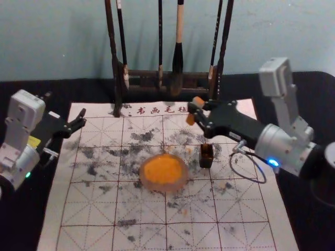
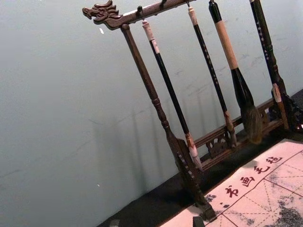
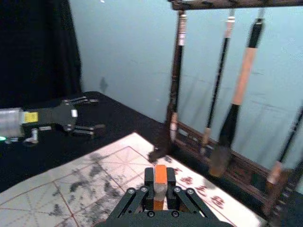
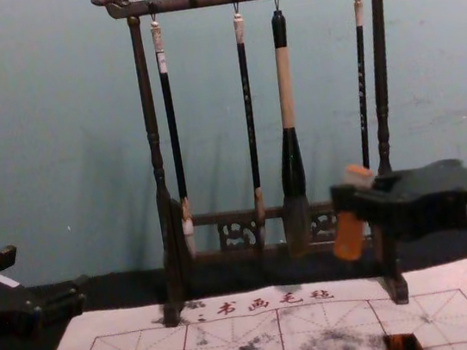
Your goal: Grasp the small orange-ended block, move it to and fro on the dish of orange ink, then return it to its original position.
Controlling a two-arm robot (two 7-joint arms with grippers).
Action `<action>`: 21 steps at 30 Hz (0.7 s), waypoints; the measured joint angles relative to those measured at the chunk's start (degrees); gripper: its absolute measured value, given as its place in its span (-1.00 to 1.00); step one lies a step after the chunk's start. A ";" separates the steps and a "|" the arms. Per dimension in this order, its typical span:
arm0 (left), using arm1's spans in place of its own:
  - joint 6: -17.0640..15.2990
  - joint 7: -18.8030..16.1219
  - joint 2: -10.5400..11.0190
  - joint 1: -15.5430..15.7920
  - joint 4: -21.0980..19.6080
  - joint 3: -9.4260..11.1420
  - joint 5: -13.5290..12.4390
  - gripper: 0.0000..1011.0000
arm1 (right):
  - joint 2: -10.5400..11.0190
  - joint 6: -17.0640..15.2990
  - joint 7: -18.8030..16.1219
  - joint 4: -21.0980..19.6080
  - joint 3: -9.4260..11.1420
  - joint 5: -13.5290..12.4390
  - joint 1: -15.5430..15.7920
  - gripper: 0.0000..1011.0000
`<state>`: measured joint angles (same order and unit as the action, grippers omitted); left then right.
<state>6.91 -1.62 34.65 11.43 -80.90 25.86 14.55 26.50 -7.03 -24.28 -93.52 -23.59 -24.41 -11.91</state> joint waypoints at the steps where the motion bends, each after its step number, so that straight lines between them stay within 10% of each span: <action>1: 0.00 0.00 0.00 0.00 0.00 0.00 0.00 0.98 | 0.42 -0.28 0.93 -0.97 0.66 0.00 0.92 -0.77; 21: 0.00 0.00 0.00 0.00 0.00 0.00 0.00 0.98 | 0.18 -4.76 7.80 -4.84 4.18 2.78 10.61 -0.77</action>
<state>6.91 -1.62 34.64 11.43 -80.90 25.86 14.55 26.68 -11.80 -16.48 -98.36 -19.41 -21.63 -1.30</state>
